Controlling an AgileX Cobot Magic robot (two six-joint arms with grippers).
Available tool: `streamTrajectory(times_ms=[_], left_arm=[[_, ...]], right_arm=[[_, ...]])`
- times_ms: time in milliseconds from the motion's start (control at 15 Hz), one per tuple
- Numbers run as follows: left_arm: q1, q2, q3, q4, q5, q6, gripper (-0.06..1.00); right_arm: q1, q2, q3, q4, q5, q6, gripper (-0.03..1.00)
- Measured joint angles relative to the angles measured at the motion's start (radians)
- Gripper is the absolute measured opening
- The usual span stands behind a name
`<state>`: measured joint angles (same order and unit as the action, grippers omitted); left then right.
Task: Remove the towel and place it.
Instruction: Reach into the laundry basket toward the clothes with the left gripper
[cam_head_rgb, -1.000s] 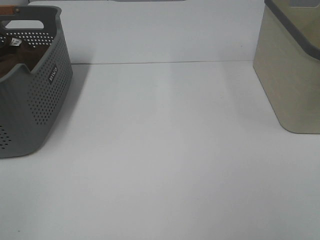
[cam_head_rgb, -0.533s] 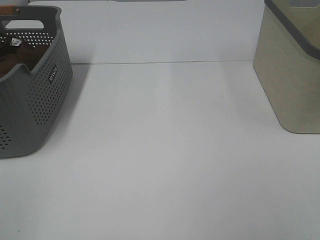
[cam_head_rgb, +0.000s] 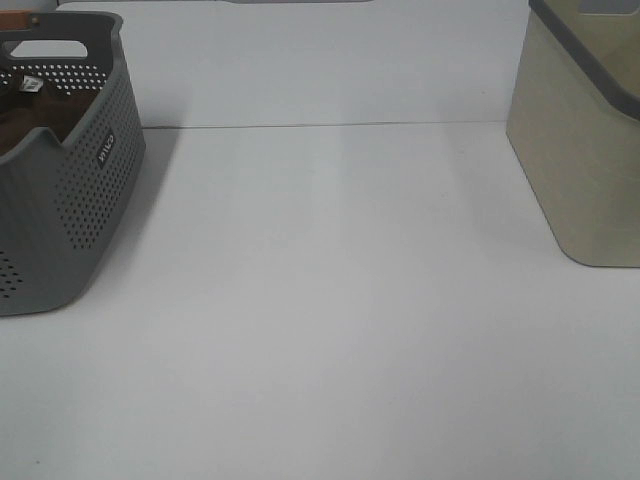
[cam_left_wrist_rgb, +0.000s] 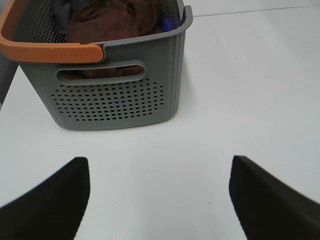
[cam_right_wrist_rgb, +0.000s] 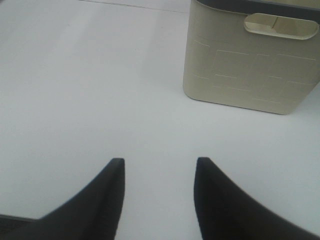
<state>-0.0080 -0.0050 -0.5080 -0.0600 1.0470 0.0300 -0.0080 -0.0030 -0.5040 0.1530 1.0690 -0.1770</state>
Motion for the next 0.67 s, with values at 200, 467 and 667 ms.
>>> streamTrajectory(times_ms=[200, 467, 667], left_arm=[[0.0, 0.122, -0.016, 0.0, -0.223, -0.03, 0.74], [0.0, 0.34, -0.035, 0.0, -0.504, -0.035, 0.74], [0.0, 0.611, -0.139, 0.033, -0.564, -0.03, 0.74]], right_arm=[[0.0, 0.0, 0.0, 0.0, 0.0, 0.0, 0.43], [0.0, 0.0, 0.0, 0.0, 0.0, 0.0, 0.43], [0.0, 0.0, 0.0, 0.003, 0.0, 0.0, 0.43]])
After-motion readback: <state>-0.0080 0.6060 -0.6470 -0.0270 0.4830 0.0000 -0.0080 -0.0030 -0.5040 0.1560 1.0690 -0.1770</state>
